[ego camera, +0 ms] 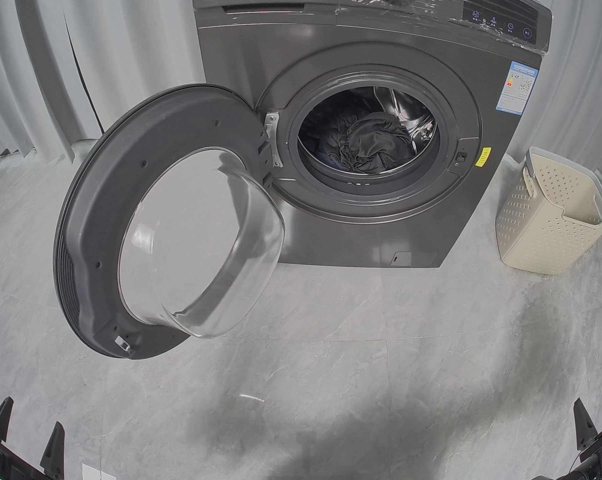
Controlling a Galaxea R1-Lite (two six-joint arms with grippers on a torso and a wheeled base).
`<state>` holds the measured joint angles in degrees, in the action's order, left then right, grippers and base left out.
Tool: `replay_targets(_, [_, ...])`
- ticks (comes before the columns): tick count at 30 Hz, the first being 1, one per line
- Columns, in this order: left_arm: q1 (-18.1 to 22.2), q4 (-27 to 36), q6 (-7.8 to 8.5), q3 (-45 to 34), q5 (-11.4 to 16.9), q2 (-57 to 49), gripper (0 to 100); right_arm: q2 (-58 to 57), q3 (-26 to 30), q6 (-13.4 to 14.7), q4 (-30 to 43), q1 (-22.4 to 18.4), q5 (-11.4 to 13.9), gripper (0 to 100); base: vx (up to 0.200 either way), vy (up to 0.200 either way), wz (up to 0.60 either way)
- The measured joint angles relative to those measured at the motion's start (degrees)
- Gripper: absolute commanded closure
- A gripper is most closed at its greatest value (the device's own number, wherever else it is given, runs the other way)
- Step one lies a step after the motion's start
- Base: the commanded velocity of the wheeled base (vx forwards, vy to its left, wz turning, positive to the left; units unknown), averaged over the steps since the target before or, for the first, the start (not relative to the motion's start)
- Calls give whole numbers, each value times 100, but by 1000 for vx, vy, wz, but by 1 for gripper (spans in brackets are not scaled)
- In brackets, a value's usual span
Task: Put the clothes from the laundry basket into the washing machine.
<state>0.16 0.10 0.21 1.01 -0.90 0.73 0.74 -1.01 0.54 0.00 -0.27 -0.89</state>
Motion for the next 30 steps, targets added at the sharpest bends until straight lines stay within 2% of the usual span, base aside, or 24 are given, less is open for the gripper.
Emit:
replay_targets(4, [0,-2,23,0,1,1,0,2,0,-2,0,-2,2,0,0,0,0])
replay_targets(8, [5,-41,193,0,0,1,0,2,0,0,0,0,0,0,0,0,0])
replay_targets(13, [9,-140,182,177,69,23,0,2,0,0,0,-2,0,0,0,0,0])
replay_targets(21, [-5,-377,127,1298,602,1057,0,7,0,0,0,-2,0,0,0,0,0])
replay_targets(30, [-18,-1573,102,2052,1141,3315,0,10,0,9,2,-2,0,0,0,0,0])
